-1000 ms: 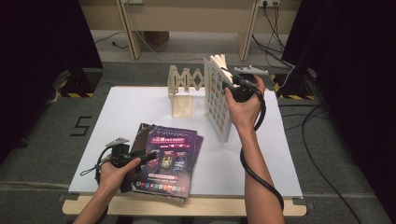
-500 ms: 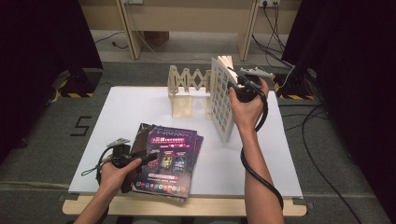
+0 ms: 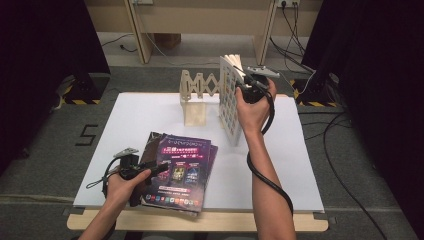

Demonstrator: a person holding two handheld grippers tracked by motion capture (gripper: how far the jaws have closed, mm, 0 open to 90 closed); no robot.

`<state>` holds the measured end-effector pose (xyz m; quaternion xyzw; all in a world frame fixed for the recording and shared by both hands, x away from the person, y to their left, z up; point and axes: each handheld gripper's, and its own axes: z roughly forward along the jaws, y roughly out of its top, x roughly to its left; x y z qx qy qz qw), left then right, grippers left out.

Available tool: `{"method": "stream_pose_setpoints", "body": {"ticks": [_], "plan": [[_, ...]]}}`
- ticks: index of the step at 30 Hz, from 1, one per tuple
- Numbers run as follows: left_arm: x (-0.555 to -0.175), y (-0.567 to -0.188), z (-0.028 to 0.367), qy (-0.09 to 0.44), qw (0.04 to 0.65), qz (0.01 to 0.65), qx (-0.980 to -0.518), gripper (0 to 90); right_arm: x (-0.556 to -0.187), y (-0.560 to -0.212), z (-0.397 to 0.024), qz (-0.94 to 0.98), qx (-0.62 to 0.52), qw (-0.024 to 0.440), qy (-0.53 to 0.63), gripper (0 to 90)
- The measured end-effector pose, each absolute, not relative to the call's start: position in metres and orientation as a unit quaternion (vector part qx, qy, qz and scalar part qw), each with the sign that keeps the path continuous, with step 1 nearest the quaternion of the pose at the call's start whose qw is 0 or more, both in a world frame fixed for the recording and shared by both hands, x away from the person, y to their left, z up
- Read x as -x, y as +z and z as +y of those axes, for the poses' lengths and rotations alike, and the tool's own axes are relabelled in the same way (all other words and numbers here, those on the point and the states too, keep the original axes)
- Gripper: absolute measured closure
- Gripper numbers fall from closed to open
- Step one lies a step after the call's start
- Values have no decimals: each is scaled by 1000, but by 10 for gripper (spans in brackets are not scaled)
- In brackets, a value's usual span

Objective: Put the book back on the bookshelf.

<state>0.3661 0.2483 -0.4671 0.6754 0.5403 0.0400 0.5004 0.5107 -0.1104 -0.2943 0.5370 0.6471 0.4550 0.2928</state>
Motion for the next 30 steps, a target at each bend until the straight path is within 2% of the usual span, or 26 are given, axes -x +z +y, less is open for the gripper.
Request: {"method": "stream_pose_setpoints", "body": {"ticks": [8,17,30], "plan": [[-367,-468,248,38,497,541,-677,328,-519,-303,-107,635,-542,314,453,743],[-366,-470,246,36,497,539,-679,328,-510,-313,-109,634,-539,333,444,738],[-365,-470,244,33,496,538,-681,328,-501,-307,-123,650,-548,306,429,714]]}}
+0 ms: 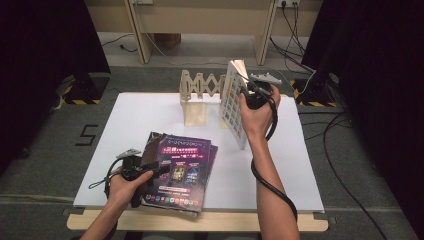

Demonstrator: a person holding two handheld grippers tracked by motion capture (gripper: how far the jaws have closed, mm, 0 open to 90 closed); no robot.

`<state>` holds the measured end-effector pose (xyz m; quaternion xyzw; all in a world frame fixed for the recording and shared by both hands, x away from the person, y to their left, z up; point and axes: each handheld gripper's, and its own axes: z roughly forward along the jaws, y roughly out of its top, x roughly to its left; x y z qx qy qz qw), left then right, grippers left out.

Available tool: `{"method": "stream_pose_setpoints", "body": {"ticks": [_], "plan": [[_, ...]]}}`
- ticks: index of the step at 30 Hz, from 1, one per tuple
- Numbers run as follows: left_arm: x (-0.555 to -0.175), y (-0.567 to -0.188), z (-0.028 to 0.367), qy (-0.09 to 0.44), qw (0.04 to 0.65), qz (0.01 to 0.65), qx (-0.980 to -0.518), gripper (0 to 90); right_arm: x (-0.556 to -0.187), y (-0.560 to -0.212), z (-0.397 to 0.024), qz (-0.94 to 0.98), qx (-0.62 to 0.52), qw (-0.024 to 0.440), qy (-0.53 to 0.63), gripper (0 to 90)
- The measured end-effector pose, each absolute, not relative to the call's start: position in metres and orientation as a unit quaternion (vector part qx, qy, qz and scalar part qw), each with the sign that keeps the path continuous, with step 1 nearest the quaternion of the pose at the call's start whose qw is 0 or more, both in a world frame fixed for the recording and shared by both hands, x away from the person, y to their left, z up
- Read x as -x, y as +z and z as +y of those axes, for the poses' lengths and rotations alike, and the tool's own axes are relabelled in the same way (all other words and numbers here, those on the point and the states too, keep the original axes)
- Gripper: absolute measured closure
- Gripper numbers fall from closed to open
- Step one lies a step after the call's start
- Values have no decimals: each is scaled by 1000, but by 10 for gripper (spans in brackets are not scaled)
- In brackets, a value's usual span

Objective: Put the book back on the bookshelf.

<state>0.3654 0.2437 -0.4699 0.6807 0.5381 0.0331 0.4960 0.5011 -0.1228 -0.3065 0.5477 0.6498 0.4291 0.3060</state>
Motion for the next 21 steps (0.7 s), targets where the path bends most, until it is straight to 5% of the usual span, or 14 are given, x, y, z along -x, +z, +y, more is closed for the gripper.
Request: {"method": "stream_pose_setpoints", "body": {"ticks": [12,21], "plan": [[-365,-470,243,34,498,537,-681,328,-506,-308,-127,674,-562,270,395,718],[-367,-470,244,33,496,538,-681,328,-504,-303,-124,661,-567,300,390,745]]}}
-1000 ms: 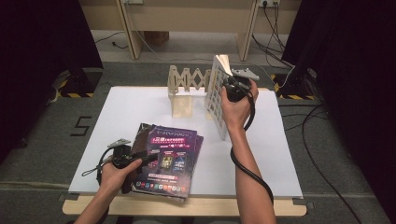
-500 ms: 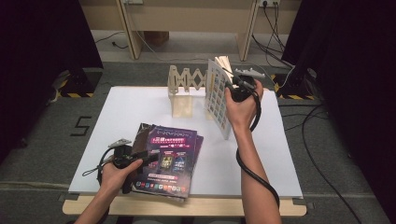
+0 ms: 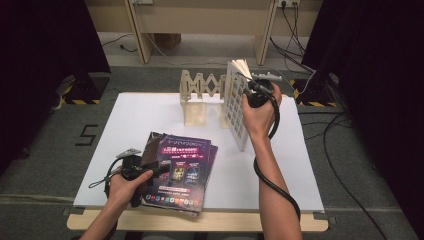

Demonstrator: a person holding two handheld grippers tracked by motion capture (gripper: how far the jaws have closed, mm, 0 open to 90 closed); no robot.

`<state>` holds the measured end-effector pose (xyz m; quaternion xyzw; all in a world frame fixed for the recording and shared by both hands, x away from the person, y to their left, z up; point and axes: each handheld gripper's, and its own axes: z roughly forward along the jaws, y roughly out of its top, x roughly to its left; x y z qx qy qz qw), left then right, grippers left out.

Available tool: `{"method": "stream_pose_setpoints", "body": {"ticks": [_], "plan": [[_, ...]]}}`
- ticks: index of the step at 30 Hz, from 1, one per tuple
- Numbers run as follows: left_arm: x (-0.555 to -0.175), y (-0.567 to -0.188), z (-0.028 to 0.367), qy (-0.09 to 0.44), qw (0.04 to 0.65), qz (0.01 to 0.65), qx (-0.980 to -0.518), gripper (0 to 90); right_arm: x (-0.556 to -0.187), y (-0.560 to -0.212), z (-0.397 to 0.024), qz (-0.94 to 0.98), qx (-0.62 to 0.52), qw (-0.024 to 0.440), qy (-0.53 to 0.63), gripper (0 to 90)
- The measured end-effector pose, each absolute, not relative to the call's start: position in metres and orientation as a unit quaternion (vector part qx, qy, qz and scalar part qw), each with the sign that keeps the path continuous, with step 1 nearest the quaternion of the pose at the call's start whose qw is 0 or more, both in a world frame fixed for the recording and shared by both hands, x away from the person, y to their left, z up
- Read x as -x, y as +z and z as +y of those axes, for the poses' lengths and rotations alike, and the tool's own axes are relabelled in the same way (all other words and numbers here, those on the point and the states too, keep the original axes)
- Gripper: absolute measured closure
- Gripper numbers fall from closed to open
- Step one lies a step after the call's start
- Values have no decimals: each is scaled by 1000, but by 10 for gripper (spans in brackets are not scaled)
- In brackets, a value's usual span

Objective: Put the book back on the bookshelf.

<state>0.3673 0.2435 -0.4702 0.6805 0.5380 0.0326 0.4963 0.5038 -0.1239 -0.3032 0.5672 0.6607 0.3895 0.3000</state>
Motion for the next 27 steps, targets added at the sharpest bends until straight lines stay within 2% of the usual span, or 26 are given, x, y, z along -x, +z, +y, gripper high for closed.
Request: {"method": "stream_pose_setpoints", "body": {"ticks": [3,10,27], "plan": [[-367,-469,243,32,497,536,-682,328,-504,-300,-123,654,-565,313,394,745],[-367,-470,243,32,497,536,-681,328,-512,-302,-124,641,-569,302,417,745],[-368,-471,247,33,497,540,-679,328,-538,-311,-117,631,-570,311,425,744]]}}
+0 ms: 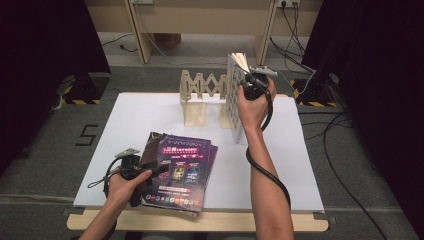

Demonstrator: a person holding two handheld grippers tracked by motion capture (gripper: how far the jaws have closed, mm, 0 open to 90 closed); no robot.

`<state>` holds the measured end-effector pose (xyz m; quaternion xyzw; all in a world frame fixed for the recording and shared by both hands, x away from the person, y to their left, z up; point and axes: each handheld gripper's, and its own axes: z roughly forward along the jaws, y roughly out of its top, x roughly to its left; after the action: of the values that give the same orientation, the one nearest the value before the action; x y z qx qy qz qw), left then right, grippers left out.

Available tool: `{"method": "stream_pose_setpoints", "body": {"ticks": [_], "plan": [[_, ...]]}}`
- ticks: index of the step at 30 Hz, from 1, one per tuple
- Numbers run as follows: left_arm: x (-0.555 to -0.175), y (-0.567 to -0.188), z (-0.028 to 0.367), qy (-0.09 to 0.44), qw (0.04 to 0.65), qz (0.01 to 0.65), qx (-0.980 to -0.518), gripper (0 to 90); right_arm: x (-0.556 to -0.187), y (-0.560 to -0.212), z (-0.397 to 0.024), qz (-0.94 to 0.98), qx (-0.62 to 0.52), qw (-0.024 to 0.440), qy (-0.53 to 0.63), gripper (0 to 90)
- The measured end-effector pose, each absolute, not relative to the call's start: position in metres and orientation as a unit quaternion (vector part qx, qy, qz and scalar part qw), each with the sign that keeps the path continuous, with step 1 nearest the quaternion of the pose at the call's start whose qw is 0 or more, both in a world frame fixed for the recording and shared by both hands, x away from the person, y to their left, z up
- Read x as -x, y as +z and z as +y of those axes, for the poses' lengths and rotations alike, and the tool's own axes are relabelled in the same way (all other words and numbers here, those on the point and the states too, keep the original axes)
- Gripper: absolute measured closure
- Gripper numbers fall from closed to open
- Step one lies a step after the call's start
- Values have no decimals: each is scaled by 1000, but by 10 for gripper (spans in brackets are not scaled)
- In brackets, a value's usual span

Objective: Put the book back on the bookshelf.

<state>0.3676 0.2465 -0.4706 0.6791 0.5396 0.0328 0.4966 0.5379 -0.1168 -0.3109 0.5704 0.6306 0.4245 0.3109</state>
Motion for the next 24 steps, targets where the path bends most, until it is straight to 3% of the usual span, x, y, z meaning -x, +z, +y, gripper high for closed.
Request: {"method": "stream_pose_setpoints", "body": {"ticks": [16,24], "plan": [[-367,-472,246,31,498,539,-679,328,-546,-320,-119,629,-563,332,421,734],[-367,-473,245,30,494,538,-683,328,-542,-311,-123,643,-569,310,408,653]]}}
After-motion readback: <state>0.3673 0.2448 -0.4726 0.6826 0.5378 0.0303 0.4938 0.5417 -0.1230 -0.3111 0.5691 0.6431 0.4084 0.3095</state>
